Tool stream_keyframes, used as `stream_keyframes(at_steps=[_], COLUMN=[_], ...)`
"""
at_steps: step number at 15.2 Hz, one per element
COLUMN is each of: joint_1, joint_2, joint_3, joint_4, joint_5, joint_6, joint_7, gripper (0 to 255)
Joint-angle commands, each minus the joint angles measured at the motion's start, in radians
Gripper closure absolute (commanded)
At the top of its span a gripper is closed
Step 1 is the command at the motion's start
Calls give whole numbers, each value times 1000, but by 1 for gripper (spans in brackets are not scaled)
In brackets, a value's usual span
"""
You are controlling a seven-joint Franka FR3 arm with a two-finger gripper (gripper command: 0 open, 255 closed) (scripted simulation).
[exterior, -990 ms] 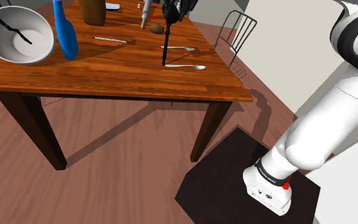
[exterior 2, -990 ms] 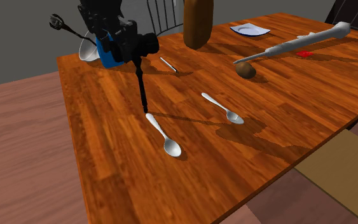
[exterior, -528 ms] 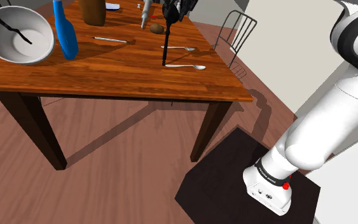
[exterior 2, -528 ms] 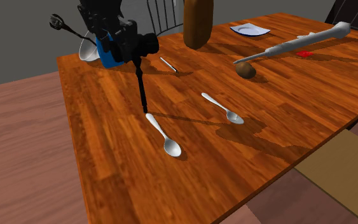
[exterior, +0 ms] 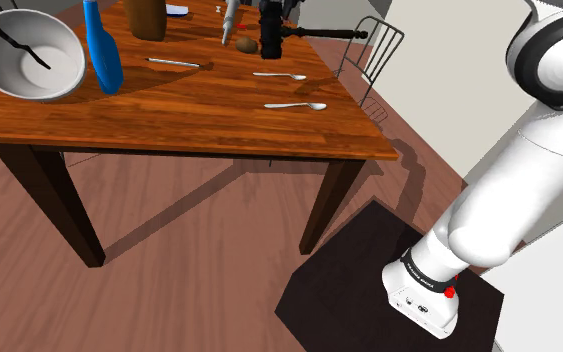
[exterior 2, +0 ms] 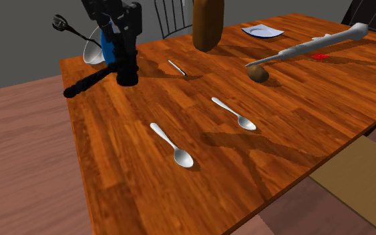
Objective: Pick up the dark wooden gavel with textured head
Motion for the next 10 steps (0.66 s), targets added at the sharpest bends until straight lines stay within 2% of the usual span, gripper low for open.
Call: stream_keyframes(at_steps=[1,8,10], joint_1=[1,14,14], joint_2=[19,132,136], joint_3=[1,7,7], joint_4=[56,325,333], joint_5=[-3,-20,-21], joint_6=[-37,-193,-197], joint_7=[4,24,24], gripper=[255,255,255])
